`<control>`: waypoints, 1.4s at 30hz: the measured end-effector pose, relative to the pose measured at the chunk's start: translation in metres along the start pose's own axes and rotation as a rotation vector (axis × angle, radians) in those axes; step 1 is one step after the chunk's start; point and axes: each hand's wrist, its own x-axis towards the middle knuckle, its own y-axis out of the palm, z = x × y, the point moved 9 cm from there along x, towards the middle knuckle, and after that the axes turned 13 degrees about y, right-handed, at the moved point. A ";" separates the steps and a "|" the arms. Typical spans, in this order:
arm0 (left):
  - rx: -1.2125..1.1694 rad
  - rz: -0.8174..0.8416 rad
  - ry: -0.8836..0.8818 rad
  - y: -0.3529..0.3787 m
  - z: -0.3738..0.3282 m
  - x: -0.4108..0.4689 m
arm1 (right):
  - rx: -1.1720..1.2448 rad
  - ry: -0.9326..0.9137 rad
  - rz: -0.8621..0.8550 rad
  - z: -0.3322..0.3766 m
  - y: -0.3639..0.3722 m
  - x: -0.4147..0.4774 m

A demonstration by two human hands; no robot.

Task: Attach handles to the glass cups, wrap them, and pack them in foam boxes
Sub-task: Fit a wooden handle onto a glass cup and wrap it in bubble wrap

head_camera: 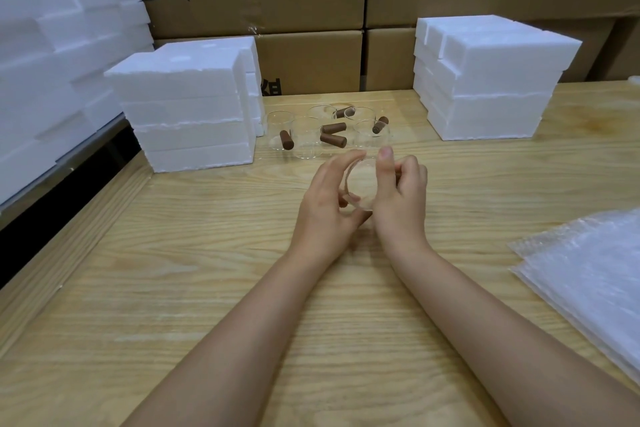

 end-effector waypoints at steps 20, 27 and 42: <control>-0.098 -0.056 -0.163 -0.004 0.010 -0.002 | -0.247 -0.204 -0.022 0.021 0.006 -0.021; -0.075 -0.008 -0.151 0.000 0.011 -0.002 | -0.167 -0.084 -0.044 0.010 0.002 -0.015; -0.163 -0.055 -0.175 -0.004 0.011 -0.002 | -0.118 -0.297 -0.106 0.026 -0.008 -0.016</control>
